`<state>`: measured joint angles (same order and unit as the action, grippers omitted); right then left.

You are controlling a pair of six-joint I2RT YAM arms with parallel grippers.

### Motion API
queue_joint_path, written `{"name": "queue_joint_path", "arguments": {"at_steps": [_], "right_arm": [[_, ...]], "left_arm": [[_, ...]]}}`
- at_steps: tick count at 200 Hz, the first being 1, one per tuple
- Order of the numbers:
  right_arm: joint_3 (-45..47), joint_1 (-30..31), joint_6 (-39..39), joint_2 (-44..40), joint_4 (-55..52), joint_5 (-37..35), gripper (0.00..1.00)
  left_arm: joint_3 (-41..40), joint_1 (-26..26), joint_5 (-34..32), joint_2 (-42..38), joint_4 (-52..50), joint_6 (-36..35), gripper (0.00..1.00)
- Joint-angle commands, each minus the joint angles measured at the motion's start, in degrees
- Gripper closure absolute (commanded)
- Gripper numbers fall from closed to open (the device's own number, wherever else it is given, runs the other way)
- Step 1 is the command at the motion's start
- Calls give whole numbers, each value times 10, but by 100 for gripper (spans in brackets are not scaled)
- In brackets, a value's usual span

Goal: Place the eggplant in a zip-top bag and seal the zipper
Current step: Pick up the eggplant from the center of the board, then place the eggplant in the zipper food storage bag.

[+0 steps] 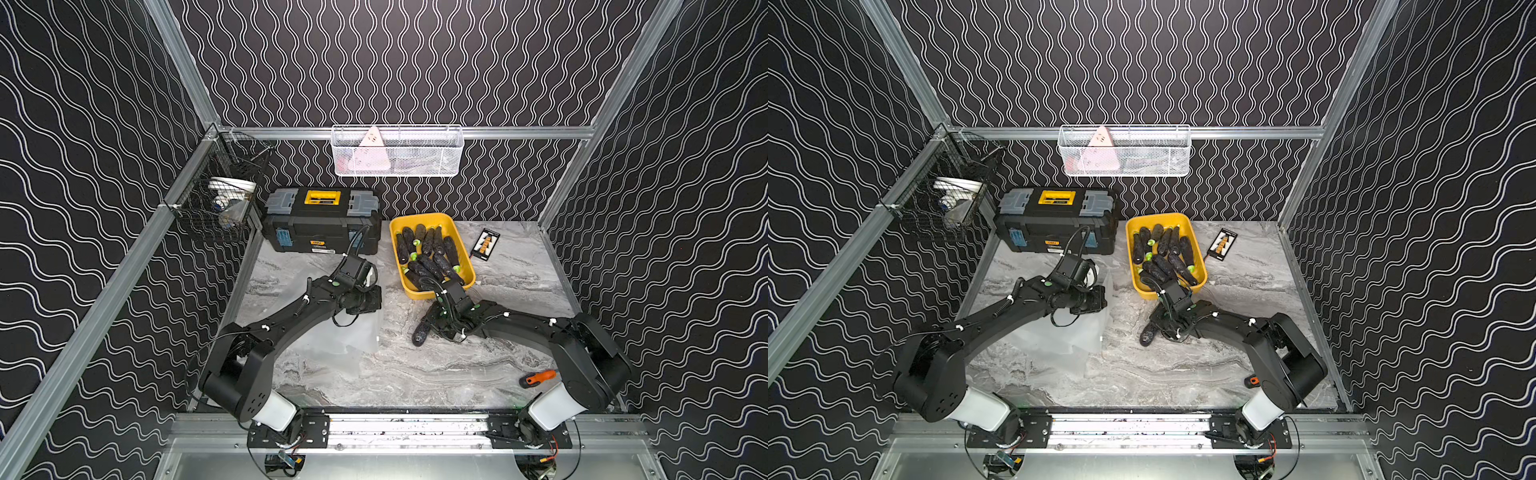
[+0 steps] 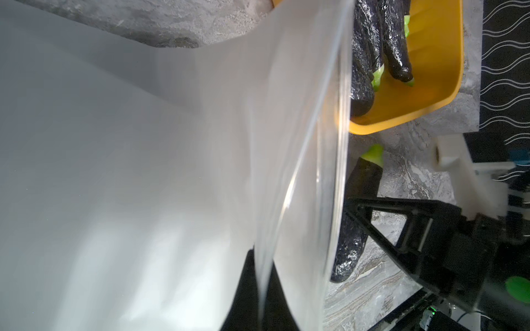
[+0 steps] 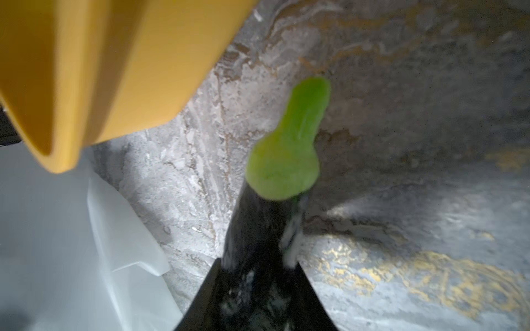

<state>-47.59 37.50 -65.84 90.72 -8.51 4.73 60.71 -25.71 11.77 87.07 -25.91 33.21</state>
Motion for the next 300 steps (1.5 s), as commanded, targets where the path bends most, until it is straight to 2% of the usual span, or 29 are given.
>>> {"name": "queue_joint_path", "arguments": {"at_steps": [1, 19, 56, 87, 122, 174, 243, 300], "right_arm": [[2, 1, 14, -27, 32, -12, 69], [-15, 11, 50, -55, 26, -18, 69], [-63, 58, 144, -106, 41, -85, 69], [-90, 86, 202, -82, 125, -120, 68], [-97, 89, 219, -28, 226, -125, 68], [-108, 93, 222, 14, 284, -140, 66], [-117, 95, 240, -3, 281, -162, 66], [-138, 101, 239, 44, 307, -148, 66]], "left_arm": [[12, 0, -3, 3, -13, -12, 99], [16, 1, 10, 6, -15, -12, 98], [24, 1, 25, 13, -24, -15, 98], [27, 1, 30, 15, -30, -16, 99], [23, 1, 39, 9, -31, -13, 99], [20, 1, 46, 7, -31, -10, 99], [20, 1, 41, 8, -35, -12, 99], [23, 1, 45, 6, -35, -14, 99]]}}
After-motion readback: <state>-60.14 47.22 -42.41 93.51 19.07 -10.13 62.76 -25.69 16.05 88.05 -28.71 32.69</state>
